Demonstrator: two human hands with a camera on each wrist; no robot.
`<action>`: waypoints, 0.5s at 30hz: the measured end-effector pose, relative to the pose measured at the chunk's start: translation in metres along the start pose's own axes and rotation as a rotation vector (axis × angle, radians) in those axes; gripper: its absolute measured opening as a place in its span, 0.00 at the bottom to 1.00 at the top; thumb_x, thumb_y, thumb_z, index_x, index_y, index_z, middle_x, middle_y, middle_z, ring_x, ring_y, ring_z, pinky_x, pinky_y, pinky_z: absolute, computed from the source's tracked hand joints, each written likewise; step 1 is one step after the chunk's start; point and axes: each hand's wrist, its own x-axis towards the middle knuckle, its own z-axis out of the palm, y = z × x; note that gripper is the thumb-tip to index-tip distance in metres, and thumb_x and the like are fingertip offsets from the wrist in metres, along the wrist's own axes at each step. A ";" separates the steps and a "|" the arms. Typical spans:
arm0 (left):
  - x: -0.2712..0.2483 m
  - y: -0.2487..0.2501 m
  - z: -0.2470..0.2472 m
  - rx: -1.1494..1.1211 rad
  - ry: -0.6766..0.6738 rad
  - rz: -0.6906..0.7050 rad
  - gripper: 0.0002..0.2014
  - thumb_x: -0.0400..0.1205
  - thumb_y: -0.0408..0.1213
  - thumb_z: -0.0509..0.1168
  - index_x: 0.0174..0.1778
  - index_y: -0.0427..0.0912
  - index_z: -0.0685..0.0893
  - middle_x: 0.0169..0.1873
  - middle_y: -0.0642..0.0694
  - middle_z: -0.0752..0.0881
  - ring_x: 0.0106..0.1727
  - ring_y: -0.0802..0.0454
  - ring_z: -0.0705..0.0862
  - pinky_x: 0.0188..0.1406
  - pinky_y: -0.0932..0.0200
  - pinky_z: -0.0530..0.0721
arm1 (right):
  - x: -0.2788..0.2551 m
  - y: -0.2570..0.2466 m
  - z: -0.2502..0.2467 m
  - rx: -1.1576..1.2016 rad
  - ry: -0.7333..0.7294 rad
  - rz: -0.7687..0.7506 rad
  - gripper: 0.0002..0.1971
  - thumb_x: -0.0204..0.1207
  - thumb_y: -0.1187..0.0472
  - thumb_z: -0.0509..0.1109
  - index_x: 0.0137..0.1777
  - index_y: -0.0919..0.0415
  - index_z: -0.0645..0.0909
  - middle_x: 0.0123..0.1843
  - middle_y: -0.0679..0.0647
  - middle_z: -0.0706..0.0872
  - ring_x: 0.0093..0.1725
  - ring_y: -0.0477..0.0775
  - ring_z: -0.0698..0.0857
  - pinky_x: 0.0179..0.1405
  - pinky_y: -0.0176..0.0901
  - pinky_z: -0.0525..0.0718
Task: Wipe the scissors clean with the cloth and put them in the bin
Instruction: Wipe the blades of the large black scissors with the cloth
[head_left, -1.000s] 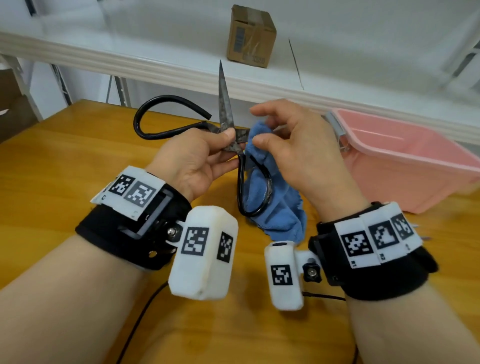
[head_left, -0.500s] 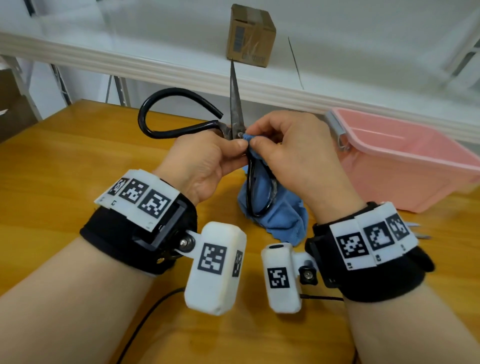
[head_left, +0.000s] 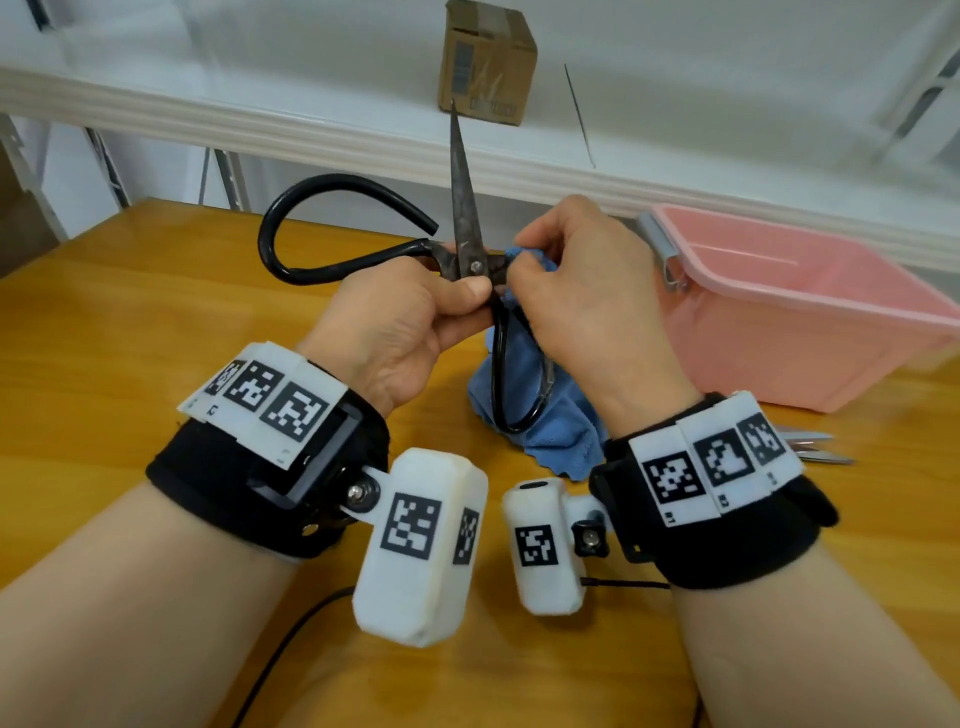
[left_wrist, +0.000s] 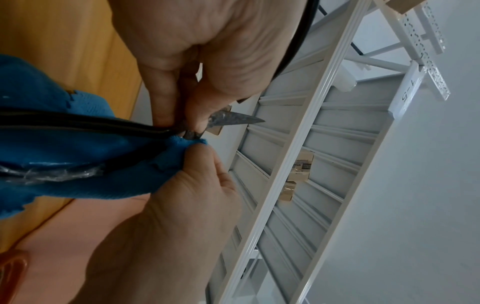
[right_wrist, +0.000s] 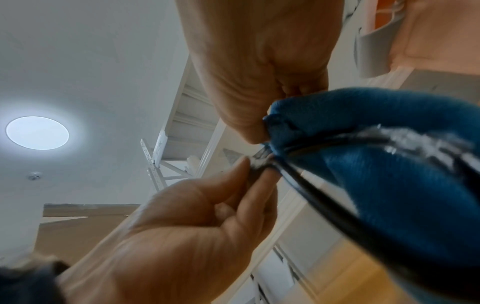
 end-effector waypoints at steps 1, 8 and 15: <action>0.000 0.000 0.000 0.001 0.004 -0.002 0.11 0.79 0.15 0.61 0.54 0.27 0.83 0.54 0.33 0.89 0.53 0.41 0.90 0.50 0.48 0.90 | 0.001 0.002 -0.001 0.004 0.005 0.008 0.05 0.77 0.61 0.69 0.50 0.51 0.82 0.43 0.40 0.82 0.48 0.42 0.81 0.46 0.36 0.77; 0.000 0.000 -0.003 -0.009 -0.011 -0.007 0.10 0.79 0.15 0.61 0.52 0.27 0.83 0.51 0.34 0.88 0.51 0.42 0.90 0.48 0.51 0.91 | 0.001 -0.003 -0.002 -0.001 -0.067 -0.073 0.05 0.77 0.59 0.73 0.49 0.50 0.89 0.43 0.41 0.88 0.47 0.40 0.86 0.53 0.40 0.85; 0.002 -0.002 -0.004 0.043 0.010 -0.022 0.11 0.79 0.15 0.62 0.54 0.26 0.83 0.52 0.35 0.88 0.56 0.40 0.89 0.54 0.47 0.89 | -0.002 -0.004 0.004 -0.003 -0.036 -0.047 0.05 0.76 0.59 0.73 0.48 0.51 0.89 0.41 0.42 0.87 0.43 0.41 0.85 0.48 0.40 0.85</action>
